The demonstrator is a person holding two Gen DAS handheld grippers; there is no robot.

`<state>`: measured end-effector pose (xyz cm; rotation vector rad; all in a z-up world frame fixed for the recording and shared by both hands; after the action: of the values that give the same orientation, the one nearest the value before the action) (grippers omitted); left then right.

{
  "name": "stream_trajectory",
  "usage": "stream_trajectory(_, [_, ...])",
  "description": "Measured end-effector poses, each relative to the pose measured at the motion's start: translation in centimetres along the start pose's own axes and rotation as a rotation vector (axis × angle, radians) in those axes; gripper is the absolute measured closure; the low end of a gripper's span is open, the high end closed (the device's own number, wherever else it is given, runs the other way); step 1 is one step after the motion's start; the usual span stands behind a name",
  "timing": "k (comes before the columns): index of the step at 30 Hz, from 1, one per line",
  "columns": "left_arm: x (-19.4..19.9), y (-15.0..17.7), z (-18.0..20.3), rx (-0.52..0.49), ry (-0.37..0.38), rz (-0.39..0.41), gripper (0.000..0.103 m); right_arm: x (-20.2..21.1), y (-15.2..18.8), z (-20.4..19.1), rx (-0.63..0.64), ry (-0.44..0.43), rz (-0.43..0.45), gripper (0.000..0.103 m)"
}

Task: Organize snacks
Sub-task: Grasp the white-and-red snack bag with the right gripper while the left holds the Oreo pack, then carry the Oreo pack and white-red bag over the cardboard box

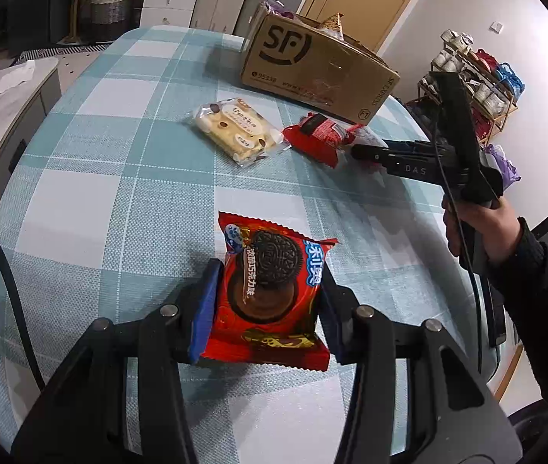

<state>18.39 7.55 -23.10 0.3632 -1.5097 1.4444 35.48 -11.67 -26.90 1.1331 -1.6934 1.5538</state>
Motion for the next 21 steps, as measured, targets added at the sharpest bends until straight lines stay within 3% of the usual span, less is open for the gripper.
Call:
stream_trajectory(12, [0.5,-0.6,1.3,-0.023,0.018,-0.004,0.059,6.2,2.4,2.1,-0.184,-0.117,0.071,0.058])
stream_trajectory(21, [0.7,-2.6,1.9,0.03,0.044,0.002,0.059,11.6,4.6,0.8,-0.298,-0.289,0.125,0.058])
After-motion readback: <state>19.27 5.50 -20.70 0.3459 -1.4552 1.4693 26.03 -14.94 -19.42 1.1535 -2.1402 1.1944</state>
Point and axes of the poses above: each gripper's, at about its wrist camera, not at the fingertips, and x roughly against the way its jaws point, z to its right, y to its underside, the point moved 6 cm from there along -x, roughly the way its jaws point, and after that the axes turned 15 degrees about -x, right-handed, at the moved point
